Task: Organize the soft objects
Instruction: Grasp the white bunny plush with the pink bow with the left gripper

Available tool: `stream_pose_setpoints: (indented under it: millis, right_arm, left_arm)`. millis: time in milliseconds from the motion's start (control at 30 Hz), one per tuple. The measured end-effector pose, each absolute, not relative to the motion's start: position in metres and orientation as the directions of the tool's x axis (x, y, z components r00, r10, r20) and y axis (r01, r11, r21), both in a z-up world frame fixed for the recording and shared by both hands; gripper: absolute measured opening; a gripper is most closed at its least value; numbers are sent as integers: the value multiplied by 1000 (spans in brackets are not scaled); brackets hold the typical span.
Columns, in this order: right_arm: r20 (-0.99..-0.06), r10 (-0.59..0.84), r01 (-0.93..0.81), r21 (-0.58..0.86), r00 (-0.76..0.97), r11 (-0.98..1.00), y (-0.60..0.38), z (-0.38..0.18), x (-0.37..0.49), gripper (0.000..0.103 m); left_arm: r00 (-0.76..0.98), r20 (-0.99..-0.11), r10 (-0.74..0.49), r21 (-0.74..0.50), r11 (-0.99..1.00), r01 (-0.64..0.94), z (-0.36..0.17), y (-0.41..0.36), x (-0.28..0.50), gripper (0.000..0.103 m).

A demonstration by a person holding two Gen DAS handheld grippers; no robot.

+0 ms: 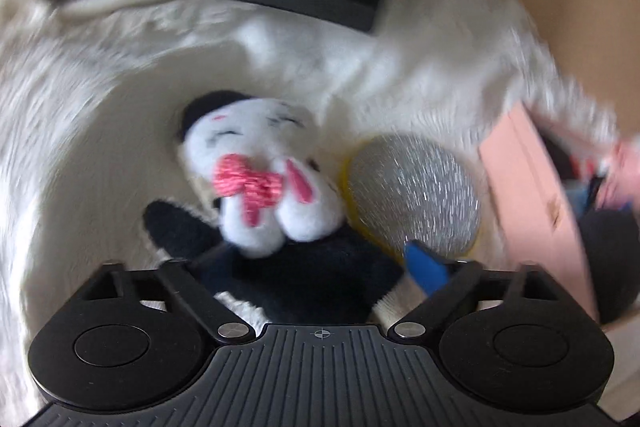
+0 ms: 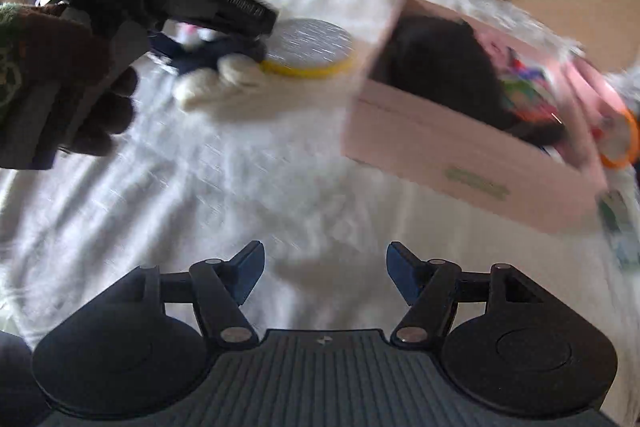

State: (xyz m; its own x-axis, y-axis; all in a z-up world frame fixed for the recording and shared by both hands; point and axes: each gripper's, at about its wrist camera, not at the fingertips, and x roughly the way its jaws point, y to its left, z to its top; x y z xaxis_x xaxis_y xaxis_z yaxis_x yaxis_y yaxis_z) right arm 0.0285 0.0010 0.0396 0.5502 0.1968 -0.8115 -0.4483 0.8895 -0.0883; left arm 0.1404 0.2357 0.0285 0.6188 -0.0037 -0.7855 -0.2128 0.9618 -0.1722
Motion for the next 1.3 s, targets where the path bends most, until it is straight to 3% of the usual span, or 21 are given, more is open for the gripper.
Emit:
stream_pose_setpoints:
  millis: [100,167,300,367,500,733,833,933,1067,1300]
  right_arm:
    - [-790,157,-387,-109,593,916,-10,35,23,71]
    - [-786,142,-348,-98,602,932,-18,33,24,72]
    - [-799,162,-295,-21,580,955,-34,28,33,78]
    - [-801,171,-290,-3,574,957,-36,27,36,78]
    - [-799,179,-288,8,574,958,-36,23,41,83]
    - [-786,189,-289,14,589,957,-30,17,40,95]
    - [-780,193,-294,13,596,956,-28,14,38,99]
    - [-775,199,-305,8,600,952,-25,12,36,103]
    - [-762,205,-301,14,614,954,-27,11,33,103]
    - [-755,197,-285,13,626,958,-27,11,26,103]
  left_arm:
    - [592,-802,83,12,992,-123,20,209,145,99]
    - [601,-794,92,50,995,-86,17,205,140,99]
    - [619,-786,8,-18,999,-36,22,226,127,83]
    - [630,-776,-40,-75,997,-29,26,240,117,68]
    - [637,-762,-115,-172,985,-27,36,267,92,57]
    - [618,-776,-124,-220,972,-81,39,286,82,59]
    - [627,-766,-141,-256,962,-97,37,279,93,72]
    - [652,-752,-90,-223,967,-123,36,269,109,75]
    - [643,-762,-70,-235,956,-175,31,266,129,95]
    - [643,-765,-40,-136,986,-100,23,248,131,98]
